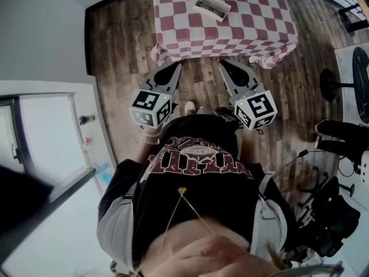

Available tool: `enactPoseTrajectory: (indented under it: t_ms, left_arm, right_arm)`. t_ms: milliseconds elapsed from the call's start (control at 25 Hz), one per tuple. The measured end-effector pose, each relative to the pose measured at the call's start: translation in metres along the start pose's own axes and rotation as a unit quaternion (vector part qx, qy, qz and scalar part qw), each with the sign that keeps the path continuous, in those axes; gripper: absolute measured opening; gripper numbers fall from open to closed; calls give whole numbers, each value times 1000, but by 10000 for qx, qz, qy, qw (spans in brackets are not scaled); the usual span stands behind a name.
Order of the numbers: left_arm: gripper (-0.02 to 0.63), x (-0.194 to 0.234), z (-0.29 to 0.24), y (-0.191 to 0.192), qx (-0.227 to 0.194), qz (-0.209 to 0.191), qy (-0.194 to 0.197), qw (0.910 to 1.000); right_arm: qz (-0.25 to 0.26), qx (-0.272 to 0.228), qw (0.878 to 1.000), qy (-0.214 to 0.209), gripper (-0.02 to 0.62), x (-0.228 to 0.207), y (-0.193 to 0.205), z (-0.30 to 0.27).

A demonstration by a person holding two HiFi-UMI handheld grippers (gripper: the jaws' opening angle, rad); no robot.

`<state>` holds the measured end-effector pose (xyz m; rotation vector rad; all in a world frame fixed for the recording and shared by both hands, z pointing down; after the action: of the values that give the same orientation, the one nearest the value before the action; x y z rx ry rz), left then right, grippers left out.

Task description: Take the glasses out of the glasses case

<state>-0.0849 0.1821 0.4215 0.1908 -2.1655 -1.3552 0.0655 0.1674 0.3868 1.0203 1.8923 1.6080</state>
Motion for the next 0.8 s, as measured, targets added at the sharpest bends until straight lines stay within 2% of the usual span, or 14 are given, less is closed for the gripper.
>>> enactPoseTrajectory:
  t_ms: [200,360,800]
  left_arm:
    - [-2,-1,-13,2,77,114,55,9999]
    - [-2,-2,-26,-1,28,310,114,9995]
    - [-2,-12,-96,-26,342,131,87,9993]
  right_arm:
    - [8,45,9999,105,26,-13,5,2]
    - [-83,-8,10000,-19,26,-28,7,-2]
    - [280,189,9983,-469,26,-94,7,-29]
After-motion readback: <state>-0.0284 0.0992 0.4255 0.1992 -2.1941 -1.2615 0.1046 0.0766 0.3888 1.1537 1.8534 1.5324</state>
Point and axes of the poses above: the fingertips, and each gripper's own axes: z backward along the fingers, x to its left, y out of its underside, the point moved 3 cm from there along z, backward along the fingers, and after that the axes turned 11 degrees about z, right-handed, at the moved point
